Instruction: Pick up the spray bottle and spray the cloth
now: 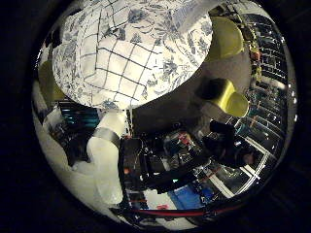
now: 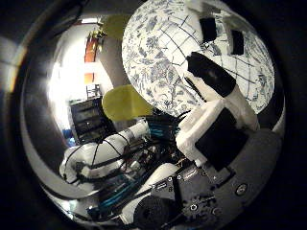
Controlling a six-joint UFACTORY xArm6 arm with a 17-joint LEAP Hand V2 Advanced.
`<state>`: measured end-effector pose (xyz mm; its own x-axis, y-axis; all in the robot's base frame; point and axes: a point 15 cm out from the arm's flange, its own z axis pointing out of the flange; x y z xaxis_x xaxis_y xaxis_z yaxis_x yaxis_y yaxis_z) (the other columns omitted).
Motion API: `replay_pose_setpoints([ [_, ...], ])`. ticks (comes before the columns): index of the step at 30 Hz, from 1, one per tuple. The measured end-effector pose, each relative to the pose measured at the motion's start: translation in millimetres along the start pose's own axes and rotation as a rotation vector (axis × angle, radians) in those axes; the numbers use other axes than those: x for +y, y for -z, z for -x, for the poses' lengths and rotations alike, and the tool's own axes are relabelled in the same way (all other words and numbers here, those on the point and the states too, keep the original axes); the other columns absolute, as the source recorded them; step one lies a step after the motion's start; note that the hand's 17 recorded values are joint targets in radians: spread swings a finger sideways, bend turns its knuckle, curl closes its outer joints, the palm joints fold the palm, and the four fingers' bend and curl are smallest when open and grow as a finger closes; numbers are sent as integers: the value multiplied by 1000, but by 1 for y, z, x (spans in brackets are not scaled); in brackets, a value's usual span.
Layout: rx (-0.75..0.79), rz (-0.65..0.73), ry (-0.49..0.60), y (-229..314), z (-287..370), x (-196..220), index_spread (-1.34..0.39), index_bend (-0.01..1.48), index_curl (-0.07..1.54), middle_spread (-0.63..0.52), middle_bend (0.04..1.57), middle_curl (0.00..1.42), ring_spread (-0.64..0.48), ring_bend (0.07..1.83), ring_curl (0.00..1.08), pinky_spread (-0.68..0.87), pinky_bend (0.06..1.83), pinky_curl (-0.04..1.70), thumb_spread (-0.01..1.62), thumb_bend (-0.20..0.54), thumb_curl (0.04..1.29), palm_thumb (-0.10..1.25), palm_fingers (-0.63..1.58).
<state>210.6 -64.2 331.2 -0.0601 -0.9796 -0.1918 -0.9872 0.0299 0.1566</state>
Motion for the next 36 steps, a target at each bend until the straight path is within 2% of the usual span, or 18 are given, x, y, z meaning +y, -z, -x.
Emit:
replay_pose_setpoints([
  [9,-64,-125,-74,26,-39,4,-462,290,549,-268,679,584,-181,730,386,195,447,54,1304,-21,270,779,673],
  [13,-177,-244,-121,39,-51,-2,-451,248,543,-272,679,586,-200,768,396,162,486,34,1264,-26,256,660,687],
  [17,-316,-449,-171,57,-71,-14,-412,161,517,-248,617,579,-199,805,412,139,618,38,1218,-24,261,603,591],
  [21,-469,-662,-237,60,-109,-20,-333,157,460,-170,547,562,-133,765,411,179,764,62,1157,-22,283,587,366],
  [24,-592,-752,-297,37,-137,-19,-279,167,426,-88,492,536,-43,697,388,254,782,80,1125,-22,293,581,204],
  [30,-679,-866,-362,9,-184,-13,-214,171,382,42,391,464,114,559,325,340,715,109,1101,-20,308,576,101],
  [36,-737,-967,-427,-13,-225,-14,-172,161,341,119,317,411,170,505,303,356,631,149,1087,-20,321,606,63],
])
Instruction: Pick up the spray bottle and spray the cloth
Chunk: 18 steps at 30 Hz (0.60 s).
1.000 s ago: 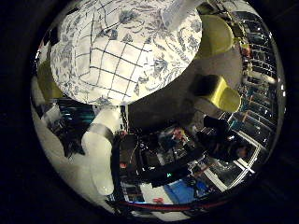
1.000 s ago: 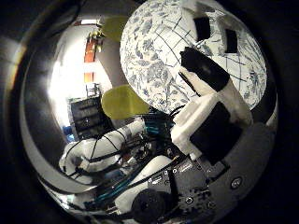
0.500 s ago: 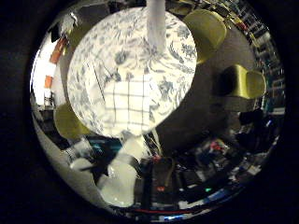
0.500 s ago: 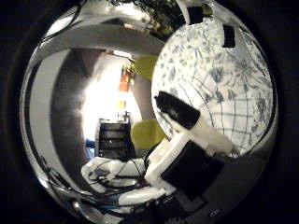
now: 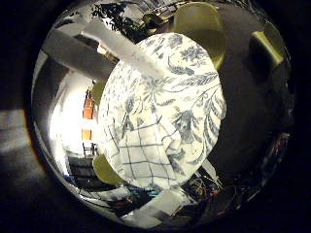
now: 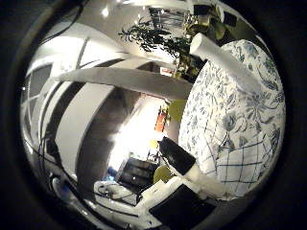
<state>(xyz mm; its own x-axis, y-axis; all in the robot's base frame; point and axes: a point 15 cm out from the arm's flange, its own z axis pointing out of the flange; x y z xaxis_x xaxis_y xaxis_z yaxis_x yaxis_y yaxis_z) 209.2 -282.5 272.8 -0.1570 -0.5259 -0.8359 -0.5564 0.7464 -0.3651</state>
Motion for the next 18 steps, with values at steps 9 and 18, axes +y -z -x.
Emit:
replay_pose_setpoints([
  [9,-85,-93,-8,3,-31,-25,-168,155,314,164,228,359,206,407,272,364,557,207,1089,-22,339,637,39],
  [18,-139,-66,-27,-26,-39,-38,-181,150,279,175,209,347,209,385,266,364,511,250,1090,-22,347,635,27],
])
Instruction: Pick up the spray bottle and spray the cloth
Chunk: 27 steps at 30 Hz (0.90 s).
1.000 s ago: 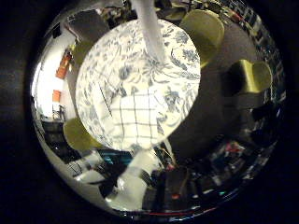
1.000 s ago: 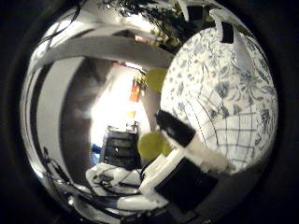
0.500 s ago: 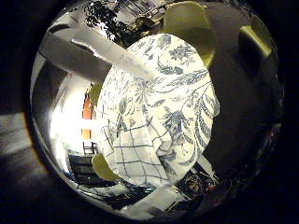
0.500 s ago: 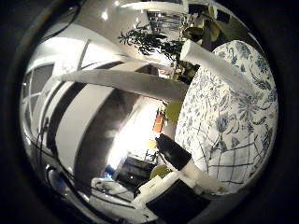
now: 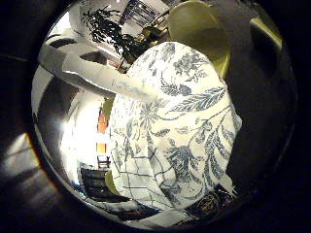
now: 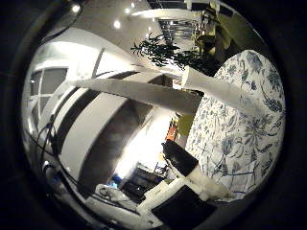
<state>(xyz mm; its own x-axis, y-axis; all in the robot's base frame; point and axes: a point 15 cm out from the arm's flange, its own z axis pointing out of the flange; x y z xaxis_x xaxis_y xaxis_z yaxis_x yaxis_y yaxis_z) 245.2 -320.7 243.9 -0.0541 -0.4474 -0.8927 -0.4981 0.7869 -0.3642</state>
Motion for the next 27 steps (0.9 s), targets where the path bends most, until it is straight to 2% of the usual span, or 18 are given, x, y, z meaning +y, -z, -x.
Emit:
replay_pose_setpoints([
  [15,0,30,-30,-72,-24,-29,-134,150,262,182,232,349,207,403,272,363,470,278,1090,-22,354,651,69],
  [27,-37,77,-68,-135,-14,-30,-106,160,270,151,309,367,191,452,282,321,420,277,1075,-22,362,677,185],
])
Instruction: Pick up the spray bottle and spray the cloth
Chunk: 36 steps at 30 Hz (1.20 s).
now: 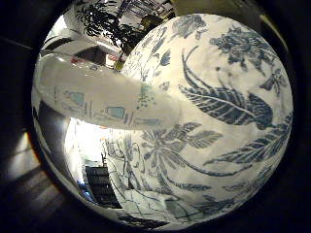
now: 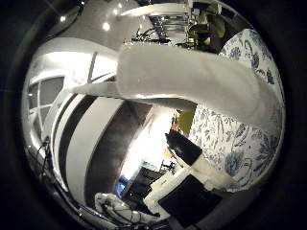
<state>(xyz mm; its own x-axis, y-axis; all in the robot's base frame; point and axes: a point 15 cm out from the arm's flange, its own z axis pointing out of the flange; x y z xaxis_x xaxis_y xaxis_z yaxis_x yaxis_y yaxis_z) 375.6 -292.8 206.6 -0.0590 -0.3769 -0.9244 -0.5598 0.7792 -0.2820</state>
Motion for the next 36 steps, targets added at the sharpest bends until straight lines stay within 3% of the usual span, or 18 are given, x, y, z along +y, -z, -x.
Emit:
replay_pose_setpoints([
  [6,-20,11,-13,-31,11,-2,-132,176,291,75,392,392,147,531,296,268,395,263,1064,-18,367,702,385],
  [10,-32,-16,-17,-45,17,-10,-195,191,304,-32,495,433,-19,743,346,137,460,246,1047,-3,393,821,711],
  [12,-48,-31,-27,-53,20,-13,-252,211,338,-91,593,482,-122,850,392,-10,590,264,1028,2,420,921,996],
  [13,-54,-36,-34,-57,20,-14,-267,227,353,-99,594,488,-144,855,397,-58,627,269,1019,-1,427,947,1026],
  [14,-56,-40,-42,-61,19,-15,-288,285,395,-120,629,510,-167,883,420,-153,739,306,1003,-5,439,984,1183],
  [16,-52,-40,-51,-69,17,-15,-308,362,446,-134,710,544,-179,942,446,-257,818,335,991,-12,450,1013,1236],
  [18,-48,-39,-56,-73,16,-15,-303,534,526,-129,818,577,-173,1032,475,-323,883,368,984,-16,458,1027,1365],
  [22,-41,-25,-57,-81,18,-14,-243,846,646,-103,1011,622,-156,1165,517,-313,1060,463,975,-17,474,1032,1391],
  [26,-44,-21,-45,-83,27,-16,-207,1013,702,-98,1178,658,-160,1316,566,-250,1227,571,930,-15,526,1060,1298],
  [31,-53,25,-16,-81,57,-20,-189,1106,721,-80,1280,664,-163,1401,598,-201,1294,678,870,-11,597,1079,1218],
  [36,-10,202,45,-71,91,-12,-181,1144,717,-73,1323,648,-159,1440,607,-181,1284,772,834,-16,655,1088,1192],
])
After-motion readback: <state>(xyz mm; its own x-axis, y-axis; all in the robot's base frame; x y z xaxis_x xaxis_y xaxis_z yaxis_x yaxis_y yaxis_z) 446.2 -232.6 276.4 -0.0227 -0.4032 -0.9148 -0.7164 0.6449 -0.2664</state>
